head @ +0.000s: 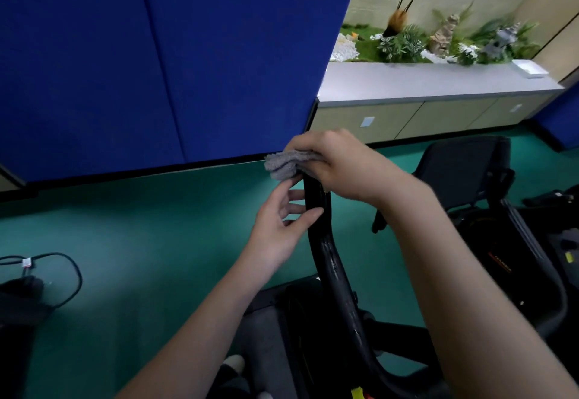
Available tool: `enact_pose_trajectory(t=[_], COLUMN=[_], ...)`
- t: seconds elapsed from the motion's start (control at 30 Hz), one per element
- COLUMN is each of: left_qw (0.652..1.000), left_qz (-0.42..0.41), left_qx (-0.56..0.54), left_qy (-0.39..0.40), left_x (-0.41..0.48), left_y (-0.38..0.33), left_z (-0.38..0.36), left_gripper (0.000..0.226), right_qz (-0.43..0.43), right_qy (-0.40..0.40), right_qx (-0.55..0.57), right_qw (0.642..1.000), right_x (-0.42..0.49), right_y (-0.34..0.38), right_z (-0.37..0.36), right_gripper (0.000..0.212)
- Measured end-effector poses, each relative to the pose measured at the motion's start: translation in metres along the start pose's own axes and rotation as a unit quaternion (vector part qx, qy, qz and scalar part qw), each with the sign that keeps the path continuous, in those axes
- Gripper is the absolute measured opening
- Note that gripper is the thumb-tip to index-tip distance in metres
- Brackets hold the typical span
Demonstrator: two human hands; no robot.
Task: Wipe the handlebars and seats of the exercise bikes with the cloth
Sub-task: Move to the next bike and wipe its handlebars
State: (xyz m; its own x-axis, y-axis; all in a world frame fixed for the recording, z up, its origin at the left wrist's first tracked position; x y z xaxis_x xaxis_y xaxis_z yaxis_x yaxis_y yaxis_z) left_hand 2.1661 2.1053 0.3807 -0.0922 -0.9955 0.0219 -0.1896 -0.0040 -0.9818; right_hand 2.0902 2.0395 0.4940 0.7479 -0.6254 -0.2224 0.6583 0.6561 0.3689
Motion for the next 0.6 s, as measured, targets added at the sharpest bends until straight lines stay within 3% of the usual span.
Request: enact_pose_trajectory(t=[0.1, 0.23, 0.33, 0.43, 0.53, 0.6], left_qw=[0.999, 0.997, 0.998, 0.998, 0.998, 0.998], left_qz=[0.010, 0.009, 0.006, 0.010, 0.015, 0.017], left_qx=[-0.048, -0.070, -0.067, -0.059, -0.052, -0.055], left_qy=[0.007, 0.014, 0.015, 0.023, 0.030, 0.025], left_x=[-0.004, -0.010, -0.013, -0.015, -0.014, -0.013], left_y=[0.001, 0.003, 0.006, 0.009, 0.011, 0.011], left_z=[0.001, 0.001, 0.002, 0.003, 0.002, 0.002], left_gripper=[0.049, 0.051, 0.052, 0.052, 0.055, 0.056], right_qz=[-0.021, -0.091, -0.147, -0.196, -0.201, -0.198], right_qy=[-0.029, -0.241, -0.340, -0.342, -0.303, -0.325], right_qx=[-0.004, 0.044, 0.086, 0.113, 0.144, 0.158], right_qw=[0.999, 0.965, 0.925, 0.912, 0.920, 0.911], right_x=[-0.001, -0.018, -0.031, -0.049, -0.065, -0.069], right_y=[-0.006, -0.003, 0.003, -0.001, -0.004, -0.006], right_z=[0.000, -0.030, -0.063, -0.091, -0.104, -0.100], right_gripper=[0.019, 0.026, 0.035, 0.028, 0.024, 0.022])
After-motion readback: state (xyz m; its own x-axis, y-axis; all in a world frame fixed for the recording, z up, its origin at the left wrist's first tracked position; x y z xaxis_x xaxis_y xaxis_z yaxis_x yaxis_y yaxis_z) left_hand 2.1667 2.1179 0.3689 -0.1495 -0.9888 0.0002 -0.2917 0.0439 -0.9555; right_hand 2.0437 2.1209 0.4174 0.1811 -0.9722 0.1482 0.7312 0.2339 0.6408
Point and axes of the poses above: each hand's wrist, its own x-axis towards the middle knuckle, its own z-axis out of the back of the hand, y = z × x, the point moved 2 cm from there along x, towards the middle knuckle, and after that the axes turned 13 degrees about y, right-handed, at the moved point
